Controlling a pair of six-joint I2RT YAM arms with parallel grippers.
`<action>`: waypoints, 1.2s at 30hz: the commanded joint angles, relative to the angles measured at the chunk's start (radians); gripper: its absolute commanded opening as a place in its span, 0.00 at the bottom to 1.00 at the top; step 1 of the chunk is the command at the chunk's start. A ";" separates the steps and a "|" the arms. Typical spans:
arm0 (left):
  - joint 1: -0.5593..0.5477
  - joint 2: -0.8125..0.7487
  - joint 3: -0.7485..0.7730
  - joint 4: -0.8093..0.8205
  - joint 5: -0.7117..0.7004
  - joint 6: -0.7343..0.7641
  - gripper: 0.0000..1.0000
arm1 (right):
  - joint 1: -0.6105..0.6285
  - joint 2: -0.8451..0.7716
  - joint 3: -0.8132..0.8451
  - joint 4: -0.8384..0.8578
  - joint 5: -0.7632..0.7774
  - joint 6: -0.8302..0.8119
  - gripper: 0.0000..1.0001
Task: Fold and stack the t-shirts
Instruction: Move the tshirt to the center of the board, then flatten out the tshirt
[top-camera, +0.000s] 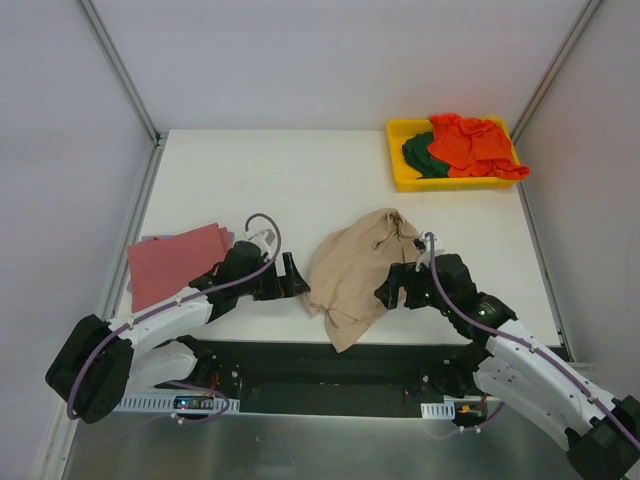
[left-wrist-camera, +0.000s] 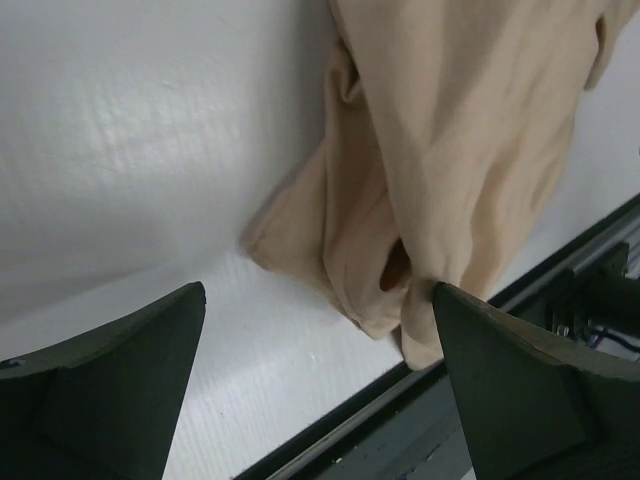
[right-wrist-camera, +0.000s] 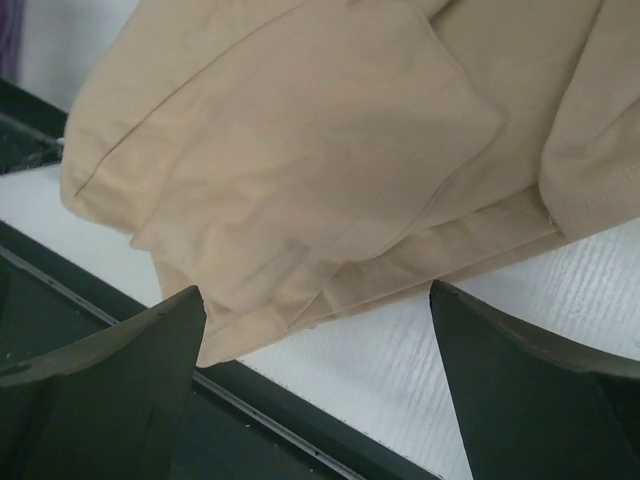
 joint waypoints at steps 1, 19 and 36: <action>-0.115 0.015 0.041 0.080 -0.016 -0.020 0.95 | 0.009 0.100 0.000 0.130 0.047 0.042 0.96; -0.180 -0.006 -0.084 0.181 0.138 0.021 0.80 | 0.354 0.402 0.003 0.328 0.163 -0.013 0.87; -0.227 0.172 -0.010 0.184 0.026 0.026 0.67 | 0.410 0.300 0.108 0.032 0.577 0.085 0.01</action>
